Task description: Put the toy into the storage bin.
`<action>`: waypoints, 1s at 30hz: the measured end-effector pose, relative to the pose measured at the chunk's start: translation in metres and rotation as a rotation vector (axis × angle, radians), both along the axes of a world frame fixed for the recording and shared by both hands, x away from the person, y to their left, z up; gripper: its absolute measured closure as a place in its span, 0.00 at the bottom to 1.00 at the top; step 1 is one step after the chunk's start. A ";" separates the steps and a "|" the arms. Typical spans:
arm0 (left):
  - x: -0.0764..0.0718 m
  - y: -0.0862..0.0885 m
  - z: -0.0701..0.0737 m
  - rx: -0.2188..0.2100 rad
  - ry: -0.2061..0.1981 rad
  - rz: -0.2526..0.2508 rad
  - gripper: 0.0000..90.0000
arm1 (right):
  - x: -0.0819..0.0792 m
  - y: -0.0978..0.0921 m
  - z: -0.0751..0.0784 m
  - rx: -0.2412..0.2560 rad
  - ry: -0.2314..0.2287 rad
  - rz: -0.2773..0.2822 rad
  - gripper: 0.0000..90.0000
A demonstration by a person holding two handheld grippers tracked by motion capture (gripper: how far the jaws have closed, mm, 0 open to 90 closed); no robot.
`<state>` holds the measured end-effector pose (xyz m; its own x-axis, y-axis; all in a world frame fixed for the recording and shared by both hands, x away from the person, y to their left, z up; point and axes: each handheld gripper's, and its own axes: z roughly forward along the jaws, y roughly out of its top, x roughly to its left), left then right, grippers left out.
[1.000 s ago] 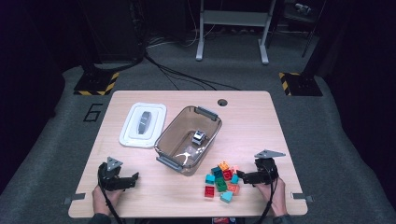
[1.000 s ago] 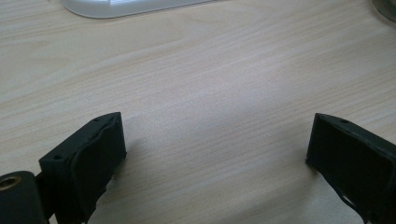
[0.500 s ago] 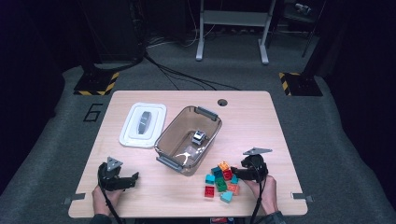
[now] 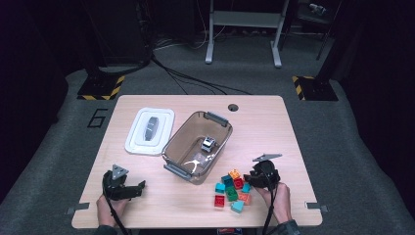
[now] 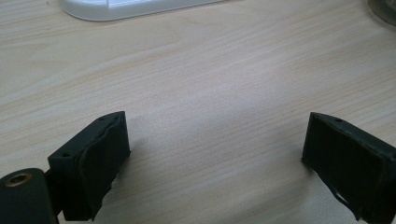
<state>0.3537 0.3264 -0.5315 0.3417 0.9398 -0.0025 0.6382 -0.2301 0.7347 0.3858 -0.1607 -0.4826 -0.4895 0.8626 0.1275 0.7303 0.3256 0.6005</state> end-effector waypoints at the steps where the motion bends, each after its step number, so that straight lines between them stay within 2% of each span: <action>1: 0.000 0.000 0.000 0.000 0.000 -0.001 0.08 | 0.000 -0.001 0.001 0.003 0.000 0.012 0.69; 3: 0.000 0.000 0.000 0.000 0.001 0.000 0.08 | 0.000 0.000 0.001 0.001 -0.004 0.025 0.69; 7: 0.000 0.000 0.000 0.000 -0.001 -0.001 0.08 | 0.000 0.004 -0.002 -0.025 0.016 0.020 0.69; 8: 0.000 0.000 0.000 0.000 -0.001 -0.001 0.08 | 0.001 0.003 -0.004 -0.026 0.027 0.035 0.70; 15: 0.000 0.000 0.000 0.000 -0.006 0.003 0.08 | 0.002 0.000 -0.005 -0.047 0.025 0.029 0.74; 20: 0.000 0.000 0.000 0.000 -0.006 0.002 0.08 | 0.002 -0.004 -0.001 -0.035 0.004 0.027 0.75; 25: 0.000 0.000 0.000 0.001 -0.006 0.002 0.08 | 0.004 -0.006 0.006 -0.002 -0.026 0.009 0.75; 30: 0.000 0.000 0.000 0.001 -0.006 0.002 0.08 | 0.009 -0.007 0.011 0.004 -0.049 0.009 0.75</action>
